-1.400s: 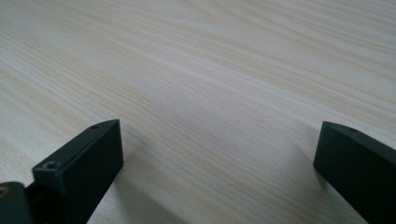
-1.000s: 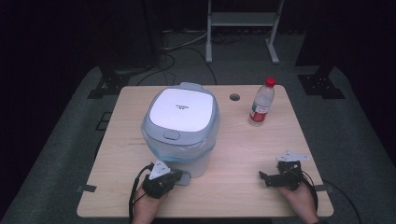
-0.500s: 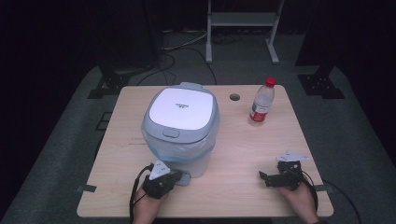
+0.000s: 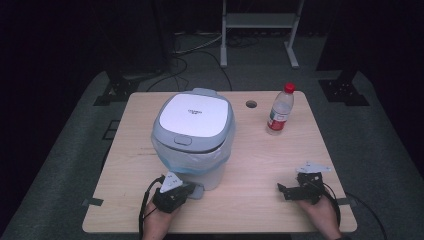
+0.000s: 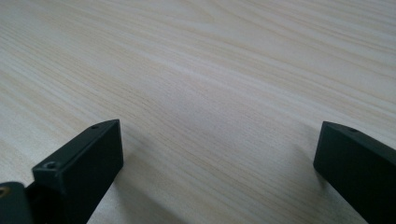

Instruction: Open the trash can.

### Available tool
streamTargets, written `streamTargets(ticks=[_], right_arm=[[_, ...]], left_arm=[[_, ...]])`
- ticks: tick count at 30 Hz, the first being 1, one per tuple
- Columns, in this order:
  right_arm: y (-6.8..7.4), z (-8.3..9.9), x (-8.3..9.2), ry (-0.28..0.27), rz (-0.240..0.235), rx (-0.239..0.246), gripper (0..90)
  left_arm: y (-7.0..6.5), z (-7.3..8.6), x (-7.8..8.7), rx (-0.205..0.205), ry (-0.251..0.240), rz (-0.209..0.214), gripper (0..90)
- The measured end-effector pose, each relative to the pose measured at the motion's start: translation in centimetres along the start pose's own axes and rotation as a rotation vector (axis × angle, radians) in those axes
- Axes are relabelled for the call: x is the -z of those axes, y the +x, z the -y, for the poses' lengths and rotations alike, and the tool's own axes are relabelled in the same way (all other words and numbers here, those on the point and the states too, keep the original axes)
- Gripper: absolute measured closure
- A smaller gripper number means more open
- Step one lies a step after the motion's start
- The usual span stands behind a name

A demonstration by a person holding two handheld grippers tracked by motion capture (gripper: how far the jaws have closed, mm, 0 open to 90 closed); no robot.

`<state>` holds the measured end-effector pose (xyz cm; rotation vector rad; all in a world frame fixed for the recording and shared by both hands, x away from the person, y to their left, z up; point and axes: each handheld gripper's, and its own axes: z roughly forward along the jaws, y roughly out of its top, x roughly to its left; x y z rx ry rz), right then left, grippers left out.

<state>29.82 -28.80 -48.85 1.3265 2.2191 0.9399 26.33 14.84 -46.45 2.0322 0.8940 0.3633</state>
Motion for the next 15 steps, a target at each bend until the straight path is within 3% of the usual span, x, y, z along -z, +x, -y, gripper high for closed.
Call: streamTargets(ticks=[15], right_arm=[[0.0,0.0,0.0,0.0,0.0,0.0,0.3]], left_arm=[[-0.11,0.07,-0.15,-0.008,0.005,-0.008,89.9]])
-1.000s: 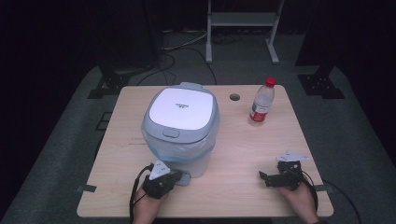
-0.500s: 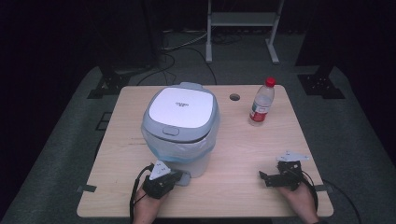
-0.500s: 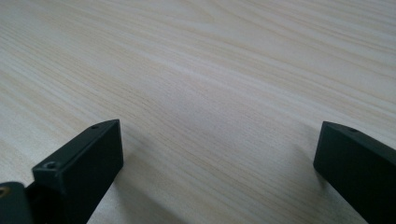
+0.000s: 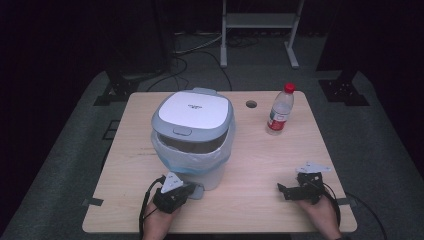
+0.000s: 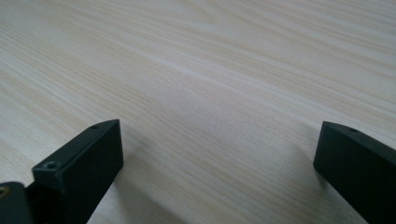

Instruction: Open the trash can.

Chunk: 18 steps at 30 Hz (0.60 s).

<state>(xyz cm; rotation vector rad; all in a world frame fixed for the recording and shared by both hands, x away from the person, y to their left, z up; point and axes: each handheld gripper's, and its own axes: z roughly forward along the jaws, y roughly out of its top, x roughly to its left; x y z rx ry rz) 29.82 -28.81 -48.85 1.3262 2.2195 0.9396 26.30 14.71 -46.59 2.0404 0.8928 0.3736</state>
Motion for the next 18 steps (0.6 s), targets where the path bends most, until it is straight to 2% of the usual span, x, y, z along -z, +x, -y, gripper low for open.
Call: streamTargets(ticks=[18], right_arm=[[-0.01,-0.03,-0.03,0.0,0.002,-0.003,0.3]], left_arm=[[0.02,0.2,-0.25,0.0,0.009,0.0,90.0]])
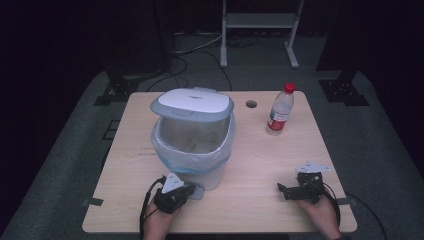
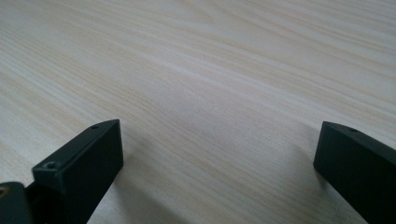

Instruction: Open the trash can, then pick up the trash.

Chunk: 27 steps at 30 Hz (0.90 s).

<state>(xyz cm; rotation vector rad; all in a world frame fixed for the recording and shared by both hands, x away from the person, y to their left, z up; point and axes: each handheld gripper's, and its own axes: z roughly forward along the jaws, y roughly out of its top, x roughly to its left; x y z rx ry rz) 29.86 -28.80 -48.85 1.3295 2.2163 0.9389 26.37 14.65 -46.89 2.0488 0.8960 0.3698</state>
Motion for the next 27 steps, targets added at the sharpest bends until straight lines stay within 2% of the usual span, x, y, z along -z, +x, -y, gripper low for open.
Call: streamTargets(ticks=[5,11,17,19,23,27], right_arm=[[0.0,0.0,0.0,0.0,0.0,0.0,0.2],[-0.1,0.0,0.0,0.0,-0.002,0.002,0.3],[-0.6,-0.1,0.2,0.017,0.016,-0.03,0.4],[-0.9,-0.4,0.3,0.025,0.001,-0.051,0.5],[-1.0,-1.1,0.5,0.011,0.003,-0.034,0.5],[-1.2,-1.9,0.8,0.002,0.0,-0.036,0.5]], left_arm=[[-0.1,0.1,-0.2,-0.006,0.02,-0.005,90.0],[-0.1,0.3,-0.4,0.004,0.017,-0.012,90.0],[-0.1,0.3,-0.5,0.005,0.019,-0.012,90.0],[0.0,0.3,-0.4,0.003,0.02,-0.011,90.0],[0.0,0.4,-0.4,0.008,0.013,-0.01,90.0],[-0.1,0.5,-0.4,0.009,0.009,-0.011,90.0]])
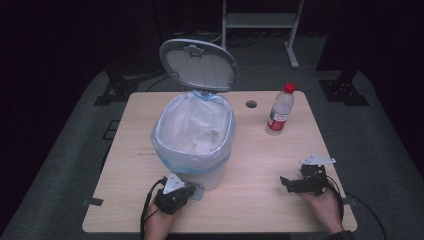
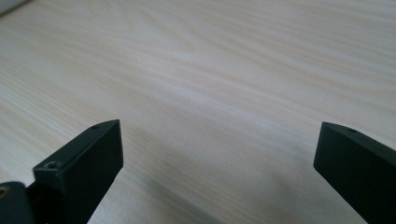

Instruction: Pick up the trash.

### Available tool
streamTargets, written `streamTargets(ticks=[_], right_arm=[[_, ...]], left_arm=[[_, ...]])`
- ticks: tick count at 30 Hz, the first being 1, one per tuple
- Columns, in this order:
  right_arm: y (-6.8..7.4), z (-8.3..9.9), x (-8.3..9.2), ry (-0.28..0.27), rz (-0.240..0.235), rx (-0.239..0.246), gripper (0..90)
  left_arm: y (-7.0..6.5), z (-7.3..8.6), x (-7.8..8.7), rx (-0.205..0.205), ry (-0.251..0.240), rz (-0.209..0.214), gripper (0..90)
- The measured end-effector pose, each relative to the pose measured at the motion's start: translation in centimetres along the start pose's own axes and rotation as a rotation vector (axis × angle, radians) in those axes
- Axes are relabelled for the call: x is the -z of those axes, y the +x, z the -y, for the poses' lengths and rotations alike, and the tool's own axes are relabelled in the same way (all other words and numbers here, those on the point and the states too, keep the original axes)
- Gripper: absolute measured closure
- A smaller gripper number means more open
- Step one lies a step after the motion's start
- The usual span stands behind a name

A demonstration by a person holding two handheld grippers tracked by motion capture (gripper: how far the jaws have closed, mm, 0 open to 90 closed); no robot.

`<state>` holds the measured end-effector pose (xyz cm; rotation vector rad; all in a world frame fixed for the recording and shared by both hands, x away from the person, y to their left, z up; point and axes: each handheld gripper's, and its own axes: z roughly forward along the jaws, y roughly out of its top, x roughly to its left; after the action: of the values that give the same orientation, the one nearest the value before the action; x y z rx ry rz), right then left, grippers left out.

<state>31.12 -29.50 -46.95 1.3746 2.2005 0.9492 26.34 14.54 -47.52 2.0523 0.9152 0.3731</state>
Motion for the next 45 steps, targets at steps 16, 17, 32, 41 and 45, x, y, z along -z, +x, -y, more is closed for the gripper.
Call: streamTargets(ticks=[16,17,32,41,45], right_arm=[[-0.6,-2.8,0.9,-0.065,-0.035,-0.024,0.5],[-0.6,-2.9,0.8,-0.067,-0.035,-0.021,0.5],[-1.0,-5.7,0.6,-0.117,-0.039,-0.027,0.5],[-1.8,-7.8,0.0,-0.142,-0.048,-0.037,0.5],[-2.0,-8.4,-0.1,-0.154,-0.048,-0.038,2.5]], left_arm=[[0.2,0.6,0.0,0.011,-0.045,0.016,90.0],[0.2,0.6,0.0,0.004,-0.044,0.012,89.9],[-0.4,0.7,0.0,-0.038,-0.046,-0.026,89.2],[-0.3,0.7,0.0,-0.029,-0.049,-0.018,89.2],[-0.3,0.7,0.0,-0.029,-0.048,-0.018,89.2]])
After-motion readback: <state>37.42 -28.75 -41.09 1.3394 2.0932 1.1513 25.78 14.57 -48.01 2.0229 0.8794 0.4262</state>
